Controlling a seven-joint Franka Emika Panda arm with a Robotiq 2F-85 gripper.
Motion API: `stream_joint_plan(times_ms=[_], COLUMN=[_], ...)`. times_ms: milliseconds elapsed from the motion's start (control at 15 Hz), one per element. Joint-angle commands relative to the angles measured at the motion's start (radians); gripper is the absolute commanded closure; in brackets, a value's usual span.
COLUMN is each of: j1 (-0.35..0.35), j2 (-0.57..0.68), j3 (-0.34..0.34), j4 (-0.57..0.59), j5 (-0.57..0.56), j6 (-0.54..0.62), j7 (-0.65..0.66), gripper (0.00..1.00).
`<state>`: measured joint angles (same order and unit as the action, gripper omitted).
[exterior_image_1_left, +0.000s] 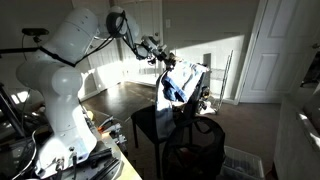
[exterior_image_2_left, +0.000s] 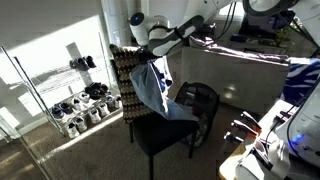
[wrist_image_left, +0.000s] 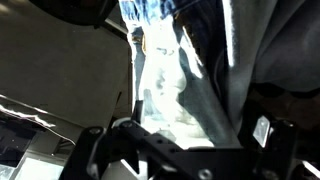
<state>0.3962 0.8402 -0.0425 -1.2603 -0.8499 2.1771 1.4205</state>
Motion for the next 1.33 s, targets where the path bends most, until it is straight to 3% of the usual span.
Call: stream_joint_plan(times_ms=[0, 400, 467, 533, 933, 1267], j1=[-0.023, -0.021, -0.023, -0.027, -0.023, -0.012], j2=[0.064, 0.129, 0.129, 0.129, 0.107, 0.05], j3=[0.02, -0.012, -0.021, -0.025, -0.061, -0.051], j4=[0.076, 0.124, 0.121, 0.118, 0.105, 0.049], j5=[0.039, 0.077, 0.078, 0.08, 0.072, 0.043], j6=[0.054, 0.052, 0.056, 0.062, 0.056, 0.059], j7=[-0.067, -0.08, -0.076, -0.075, -0.052, -0.033], gripper=[0.0, 0.0, 0.25, 0.26, 0.66, 0.97])
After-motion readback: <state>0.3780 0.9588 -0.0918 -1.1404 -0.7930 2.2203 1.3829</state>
